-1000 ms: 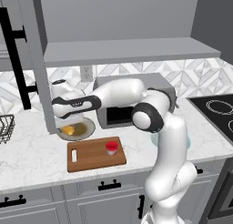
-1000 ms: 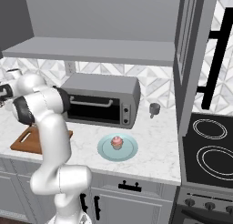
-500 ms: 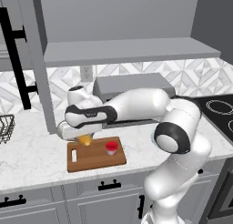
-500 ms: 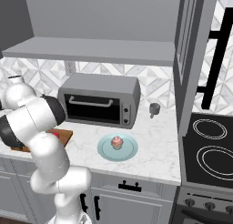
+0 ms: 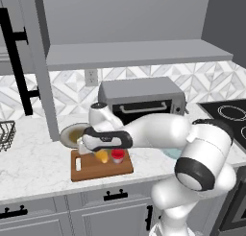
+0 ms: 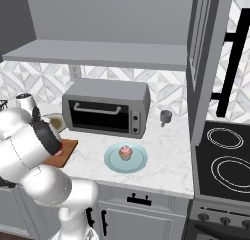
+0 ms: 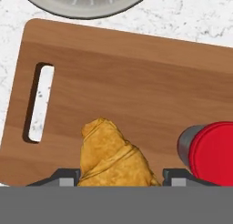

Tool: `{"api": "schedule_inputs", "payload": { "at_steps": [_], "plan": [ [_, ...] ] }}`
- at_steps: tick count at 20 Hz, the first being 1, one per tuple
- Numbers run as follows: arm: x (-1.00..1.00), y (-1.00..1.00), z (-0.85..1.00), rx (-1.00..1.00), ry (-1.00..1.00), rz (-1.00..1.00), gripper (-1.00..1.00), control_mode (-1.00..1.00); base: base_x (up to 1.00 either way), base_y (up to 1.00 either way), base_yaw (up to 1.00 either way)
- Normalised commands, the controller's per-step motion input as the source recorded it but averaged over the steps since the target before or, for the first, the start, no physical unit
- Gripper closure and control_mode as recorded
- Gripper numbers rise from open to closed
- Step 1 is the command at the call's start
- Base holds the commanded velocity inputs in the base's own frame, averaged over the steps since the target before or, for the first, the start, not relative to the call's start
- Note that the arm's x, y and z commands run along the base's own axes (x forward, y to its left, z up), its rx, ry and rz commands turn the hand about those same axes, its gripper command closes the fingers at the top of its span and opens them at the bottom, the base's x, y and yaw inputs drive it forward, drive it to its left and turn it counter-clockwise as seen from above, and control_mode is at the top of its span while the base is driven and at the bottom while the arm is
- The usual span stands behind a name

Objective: From the different types of pastries on the counter, select a croissant and place it on the cutting board. Then retrieve a jar of jam from the cabinet and place it alongside the croissant on the cutting board.

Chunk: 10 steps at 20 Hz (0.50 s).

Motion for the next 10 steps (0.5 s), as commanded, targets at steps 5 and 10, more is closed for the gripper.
{"api": "schedule_inputs", "payload": {
  "at_steps": [5,10],
  "plan": [
    [0.13,0.04,-0.22,-0.01,-0.12,0.00,1.00,-1.00,0.00,0.00,0.00],
    [0.06,0.00,0.00,0.07,-0.01,-0.01,1.00,-1.00,0.00,0.00,0.00]
  ]
}}
